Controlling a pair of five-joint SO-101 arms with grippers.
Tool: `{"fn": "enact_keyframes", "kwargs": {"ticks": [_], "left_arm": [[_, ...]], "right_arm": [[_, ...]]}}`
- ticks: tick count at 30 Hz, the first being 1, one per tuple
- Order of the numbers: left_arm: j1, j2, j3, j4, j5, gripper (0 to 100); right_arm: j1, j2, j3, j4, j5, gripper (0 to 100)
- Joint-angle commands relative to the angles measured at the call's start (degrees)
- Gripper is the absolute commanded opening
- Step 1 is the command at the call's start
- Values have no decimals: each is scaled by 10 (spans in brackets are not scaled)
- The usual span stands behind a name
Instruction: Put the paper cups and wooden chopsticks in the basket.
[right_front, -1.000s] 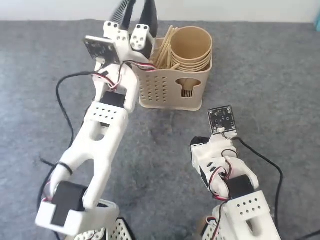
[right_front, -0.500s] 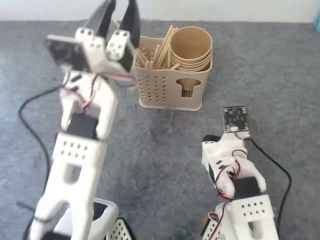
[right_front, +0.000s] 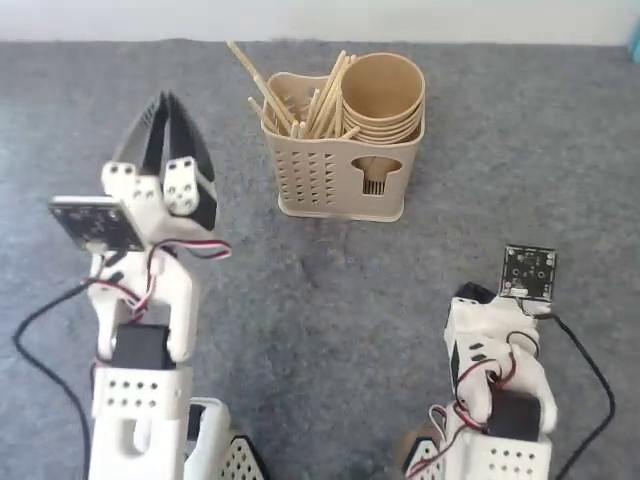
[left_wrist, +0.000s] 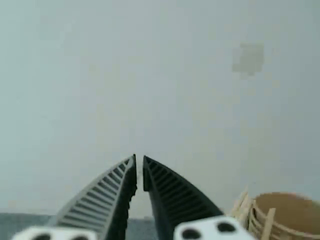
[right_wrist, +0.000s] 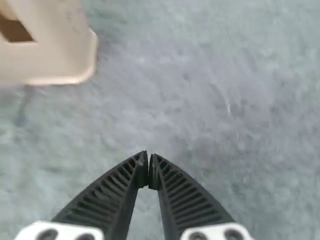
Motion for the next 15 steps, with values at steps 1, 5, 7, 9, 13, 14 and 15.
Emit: {"fn": "enact_keyframes", "kwargs": {"ticks": [1,5,7,9,13,14,15], "left_arm": [[-30,-60,63,3,-2,11],[-58,-147,169,3,-2,11],[-71,-201,222,6,-2,11],[-76,-259,262,44,-2,11],[-76,-381,300,183,-2,11],[-79,-395,300,215,-4,11],[-84,-394,300,236,-3,11]], "right_arm": [[22,-21,22,-17,12,9],[19,-18,23,20,12,9],[7,-18,23,46,12,9],[0,-18,25,57,12,9],[-26,-18,43,58,11,9],[-32,-18,49,54,9,9],[-37,-18,55,48,8,9]]}}
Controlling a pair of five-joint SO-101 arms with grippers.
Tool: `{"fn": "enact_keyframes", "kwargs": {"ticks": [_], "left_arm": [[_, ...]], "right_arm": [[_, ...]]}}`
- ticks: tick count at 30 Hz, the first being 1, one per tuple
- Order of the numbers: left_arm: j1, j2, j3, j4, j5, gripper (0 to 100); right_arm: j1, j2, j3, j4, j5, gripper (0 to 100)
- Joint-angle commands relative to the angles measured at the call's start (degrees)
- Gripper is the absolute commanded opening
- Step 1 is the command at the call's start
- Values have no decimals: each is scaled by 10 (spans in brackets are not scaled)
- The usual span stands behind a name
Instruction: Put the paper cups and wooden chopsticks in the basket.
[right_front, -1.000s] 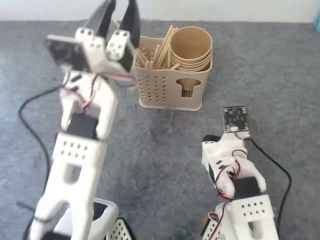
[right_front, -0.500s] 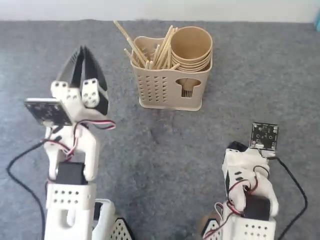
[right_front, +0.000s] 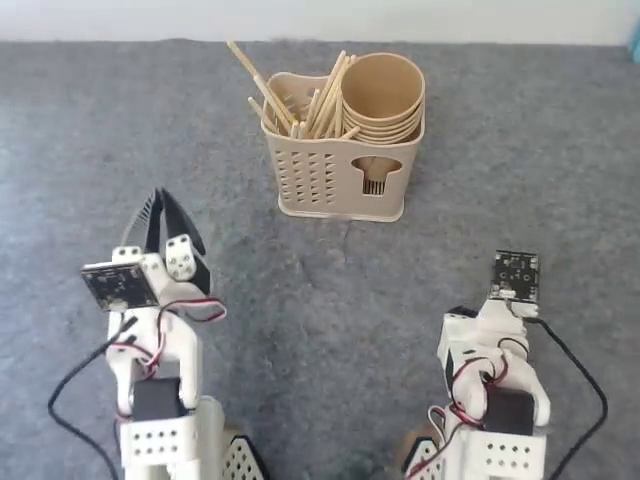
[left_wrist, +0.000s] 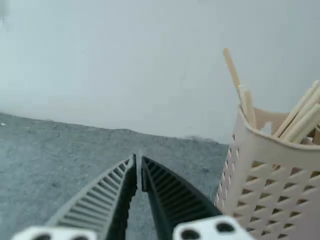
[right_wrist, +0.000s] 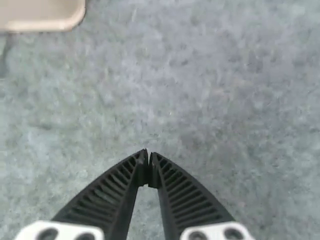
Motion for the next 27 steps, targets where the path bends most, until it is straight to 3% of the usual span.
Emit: {"fn": "enact_keyframes", "kwargs": {"ticks": [1,10,16,27], "left_arm": [[-11,-38,-2,84,-4,11],[0,-36,19,204,-3,11],[3,-35,17,370,-3,11],[-2,-35,20,491,-5,12]], "right_arm": [[-28,-8,17,-15,4,9],[-40,-7,61,-19,4,10],[-36,-7,61,2,8,9],[-36,-7,61,29,5,9]]}}
